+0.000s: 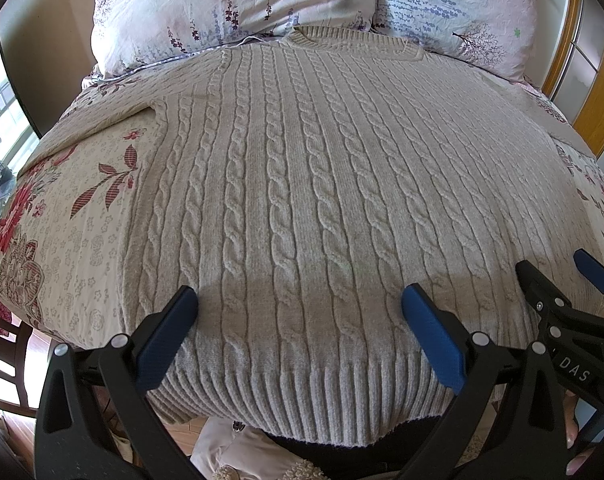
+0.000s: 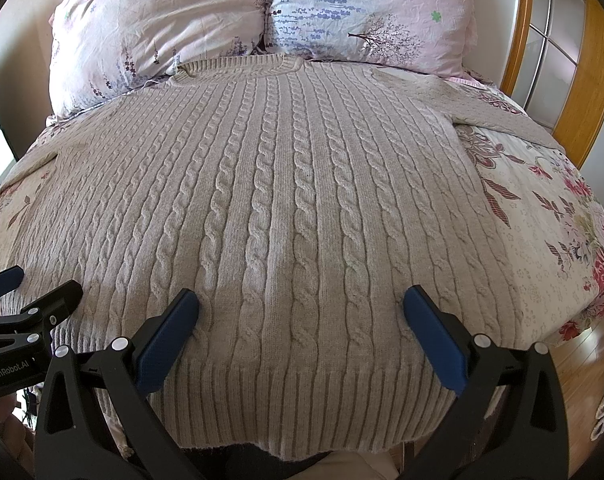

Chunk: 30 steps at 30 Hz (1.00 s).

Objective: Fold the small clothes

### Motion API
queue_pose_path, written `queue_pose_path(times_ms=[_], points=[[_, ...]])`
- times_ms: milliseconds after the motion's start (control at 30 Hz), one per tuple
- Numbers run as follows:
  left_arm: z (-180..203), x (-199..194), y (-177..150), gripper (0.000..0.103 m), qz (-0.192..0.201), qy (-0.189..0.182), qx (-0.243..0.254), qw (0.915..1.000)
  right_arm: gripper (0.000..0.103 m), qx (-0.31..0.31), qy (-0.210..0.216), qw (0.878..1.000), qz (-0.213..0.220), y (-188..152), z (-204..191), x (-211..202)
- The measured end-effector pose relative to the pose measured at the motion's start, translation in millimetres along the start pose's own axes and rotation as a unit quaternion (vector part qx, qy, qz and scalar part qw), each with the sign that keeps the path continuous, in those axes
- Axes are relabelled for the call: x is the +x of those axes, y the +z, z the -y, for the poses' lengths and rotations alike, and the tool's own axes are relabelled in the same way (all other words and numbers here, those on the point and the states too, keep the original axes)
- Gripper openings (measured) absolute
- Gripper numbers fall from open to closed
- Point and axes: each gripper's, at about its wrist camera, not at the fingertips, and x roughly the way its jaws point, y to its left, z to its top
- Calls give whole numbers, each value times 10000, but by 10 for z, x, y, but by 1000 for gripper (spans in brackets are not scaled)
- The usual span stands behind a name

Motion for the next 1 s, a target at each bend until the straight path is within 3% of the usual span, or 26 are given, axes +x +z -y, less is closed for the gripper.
queue_pose_path(times_ms=[300, 700, 867, 1000], points=[[-13, 22, 48, 101, -138, -48, 71, 9999, 102, -148, 98, 9998, 99, 7, -11, -23], [-31, 74, 170, 101, -489, -181, 324, 9981, 102, -569, 625, 9959, 319, 52, 97, 9], [-142, 53, 385, 101, -215, -414, 291, 9985, 102, 248, 1016, 9937, 407, 428, 562, -8], [-247, -21, 683, 101, 387, -368, 312, 9981, 101, 1168, 758, 9885, 594, 895, 1243, 19]])
